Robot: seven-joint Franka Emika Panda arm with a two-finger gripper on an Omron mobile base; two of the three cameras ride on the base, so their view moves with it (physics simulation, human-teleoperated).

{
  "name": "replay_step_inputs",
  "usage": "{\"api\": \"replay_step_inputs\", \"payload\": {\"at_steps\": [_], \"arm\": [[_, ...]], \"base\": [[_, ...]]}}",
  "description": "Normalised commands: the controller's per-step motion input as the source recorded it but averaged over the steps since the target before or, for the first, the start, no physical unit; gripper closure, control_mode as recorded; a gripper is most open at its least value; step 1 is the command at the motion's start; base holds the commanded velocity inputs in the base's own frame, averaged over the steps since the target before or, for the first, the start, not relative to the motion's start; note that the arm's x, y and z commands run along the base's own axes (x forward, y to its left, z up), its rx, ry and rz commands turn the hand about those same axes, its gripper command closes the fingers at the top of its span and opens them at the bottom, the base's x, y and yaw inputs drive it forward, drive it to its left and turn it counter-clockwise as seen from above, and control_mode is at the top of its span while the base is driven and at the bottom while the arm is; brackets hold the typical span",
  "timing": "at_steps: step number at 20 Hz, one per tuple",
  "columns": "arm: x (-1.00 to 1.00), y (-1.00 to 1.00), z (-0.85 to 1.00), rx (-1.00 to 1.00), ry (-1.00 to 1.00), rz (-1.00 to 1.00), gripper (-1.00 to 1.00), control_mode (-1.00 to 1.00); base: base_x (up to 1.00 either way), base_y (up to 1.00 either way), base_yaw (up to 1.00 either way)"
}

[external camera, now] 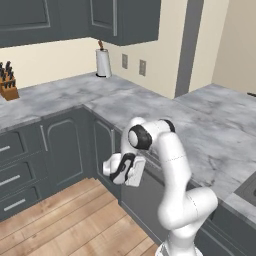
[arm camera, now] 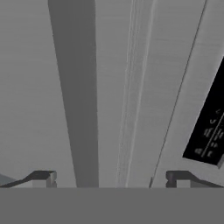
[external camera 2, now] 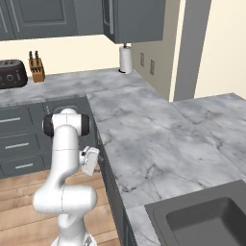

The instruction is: Open the dishwasher door and pull out the top rack.

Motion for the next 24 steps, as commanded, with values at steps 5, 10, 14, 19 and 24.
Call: {"api": "replay_step_inputs", "payload": {"at_steps": [5,10,14,19,24], "arm": [[0.38,-0.08,-0.45,-0.02,0.00,0.00,-1.00,-1.00],[0.30,-0.15,-0.23,0.00,0.00,0.00,-1.00,-1.00],[0.33,-0.26,-0.14,0.00,0.00,0.00,-1.00,-1.00],[0.24,-0.27,-0.05,0.00,0.00,0.00,-1.00,-1.00],[0.06,-0.08,-0.17,0.00,0.00,0.00,-1.00,-1.00]], "base": [[0.00,0.00,0.00],[0.00,0.00,0.00],[0.00,0.00,0.00],[0.00,0.00,0.00],[0.00,0.00,0.00]]}}
